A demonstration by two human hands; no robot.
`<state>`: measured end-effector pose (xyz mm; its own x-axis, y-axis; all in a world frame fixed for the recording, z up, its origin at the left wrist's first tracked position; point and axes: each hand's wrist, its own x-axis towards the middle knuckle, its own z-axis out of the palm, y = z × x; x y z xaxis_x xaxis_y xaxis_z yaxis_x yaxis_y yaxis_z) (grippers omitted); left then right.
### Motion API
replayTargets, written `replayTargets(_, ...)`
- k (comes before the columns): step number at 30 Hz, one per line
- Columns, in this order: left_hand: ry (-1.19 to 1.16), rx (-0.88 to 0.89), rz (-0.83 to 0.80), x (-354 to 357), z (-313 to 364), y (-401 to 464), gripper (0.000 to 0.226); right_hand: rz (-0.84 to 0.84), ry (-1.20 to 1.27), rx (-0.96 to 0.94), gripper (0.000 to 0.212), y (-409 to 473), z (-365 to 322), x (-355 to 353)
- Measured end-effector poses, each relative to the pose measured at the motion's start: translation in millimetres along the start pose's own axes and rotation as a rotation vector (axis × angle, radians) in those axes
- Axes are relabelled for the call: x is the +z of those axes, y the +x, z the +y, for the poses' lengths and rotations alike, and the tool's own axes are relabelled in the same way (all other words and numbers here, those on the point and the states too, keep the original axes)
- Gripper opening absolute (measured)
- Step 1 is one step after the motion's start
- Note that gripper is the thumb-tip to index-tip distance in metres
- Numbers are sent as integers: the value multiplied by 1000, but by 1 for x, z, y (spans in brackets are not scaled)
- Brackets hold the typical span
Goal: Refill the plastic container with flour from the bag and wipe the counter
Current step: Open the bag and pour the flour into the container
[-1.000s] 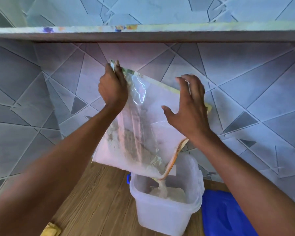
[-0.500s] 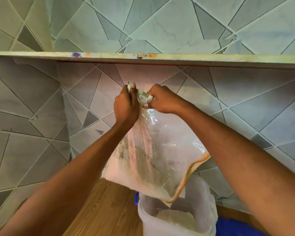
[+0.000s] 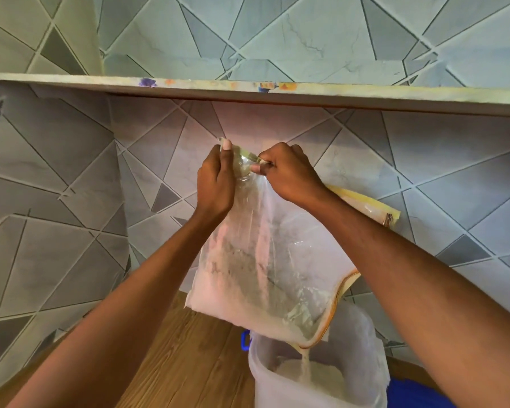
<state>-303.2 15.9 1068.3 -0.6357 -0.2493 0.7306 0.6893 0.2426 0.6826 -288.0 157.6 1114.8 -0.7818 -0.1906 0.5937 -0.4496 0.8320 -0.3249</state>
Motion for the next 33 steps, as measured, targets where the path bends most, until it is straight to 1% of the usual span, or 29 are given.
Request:
replayTargets(3,-77,-66,-78,-22,-26,-18,55,31,-27,16,52,-3,0,6)
replayTargets(5,-10,-192,-98,-38,-54,-39,65,52,-39,40,51,-6,1,6)
replayTargets(6,49,-277,-94,-46,-71,-55,65,65,-41,52,50,-6,3,6)
replayTargets(7,108,-370,-86,-53,-89,-70,61,74,-39,60,47,-6,5,6)
replayTargets(10,282,-691,-87,-71,-135,-115,39,107,-43,61,31,-7,8,7)
replayTargets(12,304,-928,-102,-77,-152,-140,36,121,-42,61,29,-9,8,7)
replayTargets(13,244,-1049,-80,-78,-156,-151,37,124,-41,57,31,-10,7,7)
replayTargets(14,129,-1168,-46,-78,-160,-162,38,128,-41,55,31,-11,6,7)
replayTargets(15,-7,-1260,2,-78,-161,-171,37,134,-44,56,31,-13,4,7)
replayTargets(16,-149,-1305,37,-79,-161,-179,34,142,-45,60,31,-14,3,7)
replayTargets(18,-380,-1309,136,-78,-162,-188,29,158,-44,78,31,-16,2,7)
replayTargets(20,-572,-1274,284,-74,-163,-195,29,173,-47,110,39,-17,4,6)
replayTargets(23,-790,-1267,430,-68,-156,-196,25,185,-11,154,50,-20,10,4)
replayTargets(26,-838,-1264,526,-67,-161,-191,24,205,1,172,51,-25,14,-1)
replayTargets(28,-806,-1238,558,-67,-160,-184,20,214,12,181,50,-27,18,-4)
replayTargets(31,-685,-1158,506,-68,-153,-174,20,251,15,169,43,-32,29,-12)
replayTargets(33,-616,-1099,442,-68,-146,-164,22,326,31,172,30,-38,38,-15)
